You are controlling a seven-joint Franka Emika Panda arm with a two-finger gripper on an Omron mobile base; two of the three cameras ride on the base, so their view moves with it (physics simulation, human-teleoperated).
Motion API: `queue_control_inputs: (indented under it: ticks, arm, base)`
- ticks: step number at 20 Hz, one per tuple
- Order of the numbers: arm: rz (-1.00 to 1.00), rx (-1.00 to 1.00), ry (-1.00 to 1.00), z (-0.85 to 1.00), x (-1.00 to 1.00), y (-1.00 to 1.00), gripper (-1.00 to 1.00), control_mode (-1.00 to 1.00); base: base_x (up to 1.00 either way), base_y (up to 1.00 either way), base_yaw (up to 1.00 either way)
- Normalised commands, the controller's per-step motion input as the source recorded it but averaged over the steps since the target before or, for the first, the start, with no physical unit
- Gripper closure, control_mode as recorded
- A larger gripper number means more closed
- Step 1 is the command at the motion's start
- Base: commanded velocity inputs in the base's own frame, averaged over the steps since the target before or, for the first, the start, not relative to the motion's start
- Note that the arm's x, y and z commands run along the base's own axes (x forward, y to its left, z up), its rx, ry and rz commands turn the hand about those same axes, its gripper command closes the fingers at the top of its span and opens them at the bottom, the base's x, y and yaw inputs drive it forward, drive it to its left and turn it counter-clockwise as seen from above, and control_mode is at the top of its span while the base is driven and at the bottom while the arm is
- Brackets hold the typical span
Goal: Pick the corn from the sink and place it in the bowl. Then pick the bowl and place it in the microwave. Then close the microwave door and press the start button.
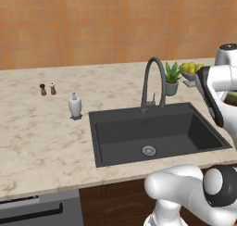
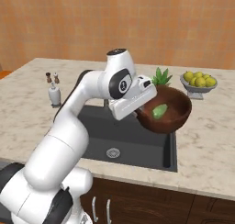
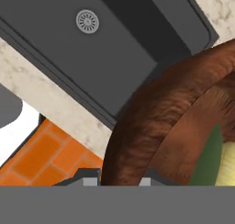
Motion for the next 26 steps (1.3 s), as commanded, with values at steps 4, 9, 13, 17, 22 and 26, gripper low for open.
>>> queue_control_inputs:
  ticks: [4, 9, 13, 17, 22, 26]
  arm:
    - [0.12, 0.00, 0.08, 0.04, -0.05, 0.63, 1.00, -1.00]
    - [0.04, -0.05, 0.13, -0.08, 0.09, 0.55, 1.00, -1.00]
    - [0.00, -0.01, -0.01, 0.00, -0.01, 0.02, 1.00, 1.00]
    - [0.00, 0.00, 0.00, 0.00, 0.00, 0.00, 1.00, 1.00]
    - [0.00, 0.00, 0.00, 0.00, 0.00, 0.00, 1.00, 1.00]
    - [0.00, 0.00, 0.00, 0.00, 0.00, 0.00, 1.00, 1.00]
  base:
    - [0.00, 0.00, 0.00]
    - [0.00, 0.00, 0.00]
    - [-0.08, 0.23, -0.18]
    - [-0.29, 0.19, -0.74]
    - [-0.30, 0.01, -0.91]
    - [-0.10, -0.01, -0.88]
